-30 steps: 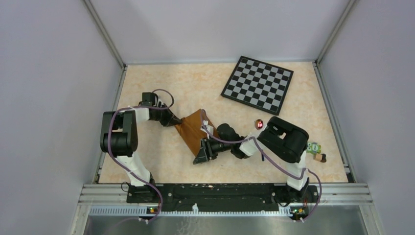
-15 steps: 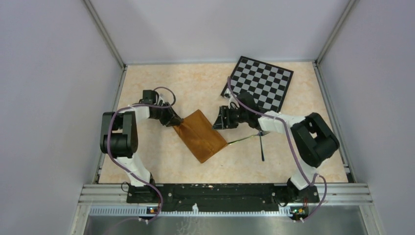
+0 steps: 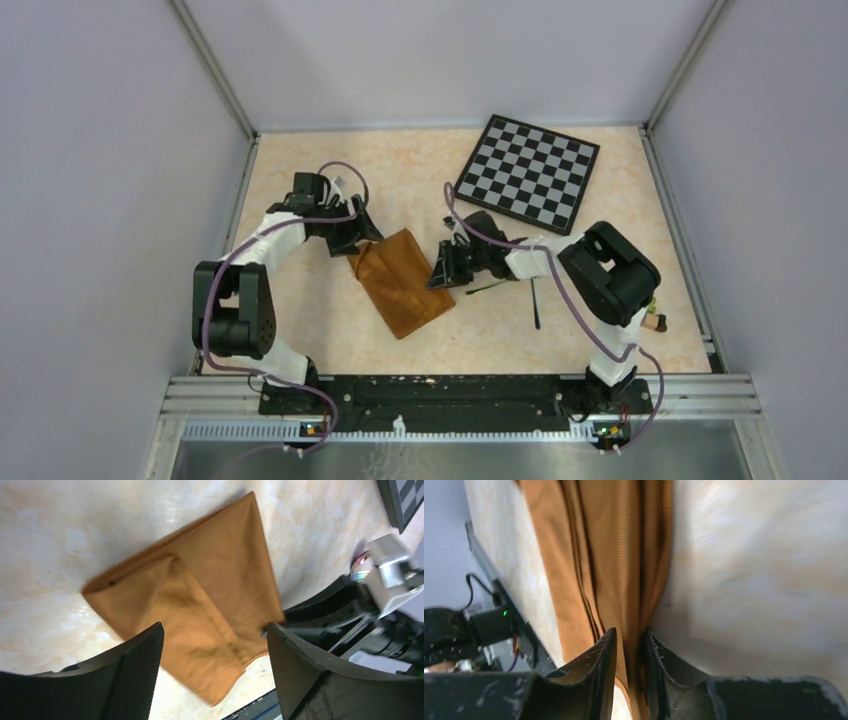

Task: Fold the napkin into a case and place the utensils inside
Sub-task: Fold the 2/3-rectangle-folded napkin at the center of the board.

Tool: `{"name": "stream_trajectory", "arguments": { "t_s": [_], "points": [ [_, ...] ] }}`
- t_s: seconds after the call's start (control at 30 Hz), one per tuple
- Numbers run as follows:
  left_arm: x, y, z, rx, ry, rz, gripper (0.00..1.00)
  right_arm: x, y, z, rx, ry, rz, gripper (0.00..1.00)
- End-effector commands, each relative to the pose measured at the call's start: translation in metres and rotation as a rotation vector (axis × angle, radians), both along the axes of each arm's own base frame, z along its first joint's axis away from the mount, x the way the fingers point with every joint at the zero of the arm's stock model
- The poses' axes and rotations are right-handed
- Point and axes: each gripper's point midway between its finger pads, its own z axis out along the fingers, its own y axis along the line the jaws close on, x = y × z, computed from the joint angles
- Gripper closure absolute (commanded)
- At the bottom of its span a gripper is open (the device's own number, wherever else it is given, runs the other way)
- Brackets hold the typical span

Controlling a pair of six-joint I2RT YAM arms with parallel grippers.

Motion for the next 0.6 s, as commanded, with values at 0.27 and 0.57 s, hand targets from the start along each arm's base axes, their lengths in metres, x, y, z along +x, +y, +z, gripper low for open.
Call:
{"name": "stream_trajectory", "arguments": {
  "t_s": [0.27,0.57],
  "points": [
    [-0.086,-0.056,0.010,0.211,0.064,-0.048,0.10,-0.020,-0.022,0.053,-0.010,-0.009,-0.200,0.41],
    [-0.173,-0.095,-0.005,0.599,0.153,-0.052,0.15,0.002,-0.116,0.094,0.012,-0.146,-0.378,0.32]
  ]
}}
